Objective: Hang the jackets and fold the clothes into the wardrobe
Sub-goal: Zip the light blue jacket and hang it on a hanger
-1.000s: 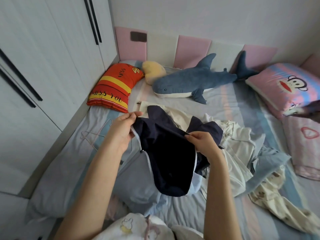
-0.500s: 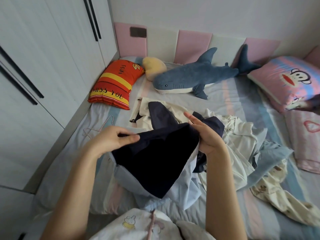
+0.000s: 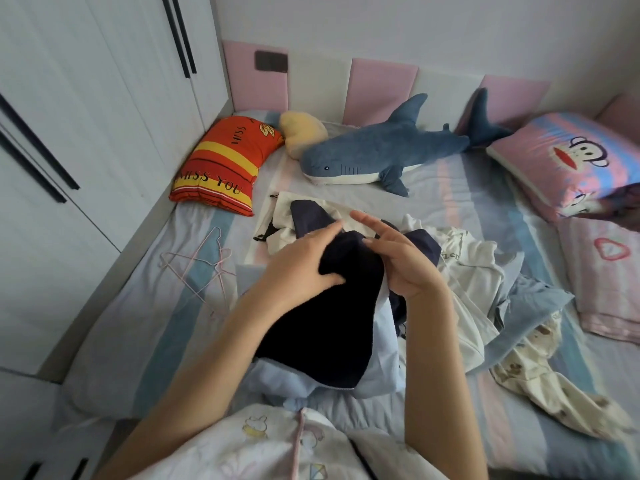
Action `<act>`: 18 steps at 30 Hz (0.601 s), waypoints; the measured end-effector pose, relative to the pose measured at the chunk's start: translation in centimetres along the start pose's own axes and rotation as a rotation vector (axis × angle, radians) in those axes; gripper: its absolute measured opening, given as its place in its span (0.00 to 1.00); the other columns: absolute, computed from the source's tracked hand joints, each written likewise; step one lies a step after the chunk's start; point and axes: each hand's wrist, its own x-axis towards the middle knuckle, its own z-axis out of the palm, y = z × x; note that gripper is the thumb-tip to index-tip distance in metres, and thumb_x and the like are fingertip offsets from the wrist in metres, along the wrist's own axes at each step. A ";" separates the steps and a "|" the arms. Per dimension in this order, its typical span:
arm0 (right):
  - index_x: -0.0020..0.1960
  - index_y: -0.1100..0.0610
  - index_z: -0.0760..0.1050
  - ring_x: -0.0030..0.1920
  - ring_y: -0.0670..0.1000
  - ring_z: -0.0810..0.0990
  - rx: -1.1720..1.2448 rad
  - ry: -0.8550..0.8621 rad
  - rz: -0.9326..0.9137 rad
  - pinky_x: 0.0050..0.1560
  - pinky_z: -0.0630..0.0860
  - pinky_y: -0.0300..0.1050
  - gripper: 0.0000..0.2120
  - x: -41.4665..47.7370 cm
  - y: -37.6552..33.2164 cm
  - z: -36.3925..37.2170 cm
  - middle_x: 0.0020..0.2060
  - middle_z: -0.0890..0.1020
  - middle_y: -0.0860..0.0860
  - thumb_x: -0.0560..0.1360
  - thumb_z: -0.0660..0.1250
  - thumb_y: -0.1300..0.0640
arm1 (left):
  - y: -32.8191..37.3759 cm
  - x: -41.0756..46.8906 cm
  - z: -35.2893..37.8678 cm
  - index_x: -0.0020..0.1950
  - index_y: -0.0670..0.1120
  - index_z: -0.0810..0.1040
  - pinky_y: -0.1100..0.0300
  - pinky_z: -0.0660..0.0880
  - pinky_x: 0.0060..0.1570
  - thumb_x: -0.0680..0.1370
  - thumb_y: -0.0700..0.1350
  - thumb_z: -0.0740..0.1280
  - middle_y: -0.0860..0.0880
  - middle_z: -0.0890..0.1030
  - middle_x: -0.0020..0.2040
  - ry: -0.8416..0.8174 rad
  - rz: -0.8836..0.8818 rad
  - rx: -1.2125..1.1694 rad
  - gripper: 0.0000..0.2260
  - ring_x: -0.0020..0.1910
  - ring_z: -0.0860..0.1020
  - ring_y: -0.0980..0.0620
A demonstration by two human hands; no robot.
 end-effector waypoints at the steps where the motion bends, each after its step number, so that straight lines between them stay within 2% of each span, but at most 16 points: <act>1: 0.69 0.54 0.69 0.47 0.52 0.83 -0.014 -0.016 -0.005 0.47 0.80 0.42 0.22 0.0 0.1 0.2 0.48 0.83 0.56 0.79 0.54 0.70 | 0.8 0.4 0.5 0.75 0.55 0.62 0.53 0.72 0.57 0.74 0.46 0.71 0.46 0.77 0.64 0.096 0.034 0.037 0.32 0.61 0.76 0.46; 3: 0.69 0.54 0.69 0.49 0.53 0.82 -0.039 0.008 -0.028 0.52 0.79 0.44 0.22 -0.1 0.3 0.3 0.49 0.82 0.58 0.79 0.56 0.70 | 1.2 1.0 1.1 0.70 0.55 0.71 0.51 0.73 0.47 0.78 0.43 0.64 0.41 0.82 0.53 0.264 0.080 0.134 0.20 0.51 0.79 0.40; 5: 0.66 0.52 0.70 0.48 0.53 0.80 -0.130 0.094 -0.063 0.53 0.76 0.44 0.21 -0.2 0.8 0.3 0.49 0.80 0.58 0.78 0.61 0.69 | 0.7 1.5 1.2 0.64 0.50 0.78 0.49 0.75 0.44 0.78 0.42 0.59 0.38 0.83 0.48 0.317 0.084 0.131 0.17 0.46 0.80 0.37; 7: 0.58 0.50 0.72 0.45 0.49 0.78 -0.480 0.265 -0.113 0.51 0.74 0.40 0.17 -0.5 1.5 -0.1 0.49 0.79 0.55 0.75 0.67 0.66 | 0.2 2.0 1.2 0.60 0.47 0.81 0.47 0.76 0.41 0.76 0.40 0.57 0.37 0.83 0.45 0.345 0.062 0.115 0.18 0.43 0.80 0.36; 9: 0.48 0.49 0.74 0.40 0.44 0.76 -0.858 0.417 -0.116 0.47 0.73 0.38 0.11 -0.6 2.4 -0.5 0.42 0.78 0.47 0.71 0.71 0.62 | -0.1 2.4 1.2 0.61 0.45 0.80 0.48 0.77 0.44 0.75 0.36 0.59 0.38 0.83 0.47 0.377 0.000 0.114 0.17 0.46 0.80 0.37; 10: 0.44 0.49 0.75 0.40 0.43 0.77 -0.939 0.433 -0.085 0.47 0.74 0.40 0.10 -0.6 2.9 -0.8 0.39 0.78 0.45 0.70 0.72 0.61 | -0.3 2.7 1.2 0.61 0.44 0.80 0.49 0.76 0.45 0.75 0.36 0.60 0.39 0.83 0.48 0.393 -0.027 0.103 0.17 0.47 0.79 0.38; 13: 0.44 0.50 0.77 0.41 0.47 0.79 -0.941 0.403 0.021 0.50 0.78 0.48 0.04 -1.1 4.8 -1.9 0.37 0.80 0.44 0.73 0.70 0.58 | -0.4 3.2 0.9 0.61 0.42 0.80 0.53 0.73 0.46 0.75 0.34 0.60 0.38 0.83 0.49 0.427 -0.052 0.077 0.17 0.48 0.79 0.38; 15: 0.44 0.52 0.77 0.39 0.47 0.77 -0.877 0.401 0.017 0.51 0.77 0.50 0.03 -1.0 5.8 -2.6 0.34 0.78 0.43 0.76 0.67 0.58 | -0.9 3.1 0.6 0.60 0.42 0.80 0.54 0.72 0.45 0.75 0.33 0.60 0.38 0.83 0.48 0.445 -0.060 0.068 0.17 0.47 0.79 0.38; 18: 0.43 0.56 0.76 0.35 0.46 0.71 -0.505 0.262 0.060 0.43 0.72 0.43 0.07 -1.1 6.8 -3.2 0.34 0.73 0.49 0.80 0.63 0.59 | -2.3 3.0 0.2 0.59 0.43 0.81 0.54 0.74 0.45 0.74 0.34 0.60 0.40 0.84 0.48 0.476 -0.080 0.058 0.17 0.46 0.80 0.40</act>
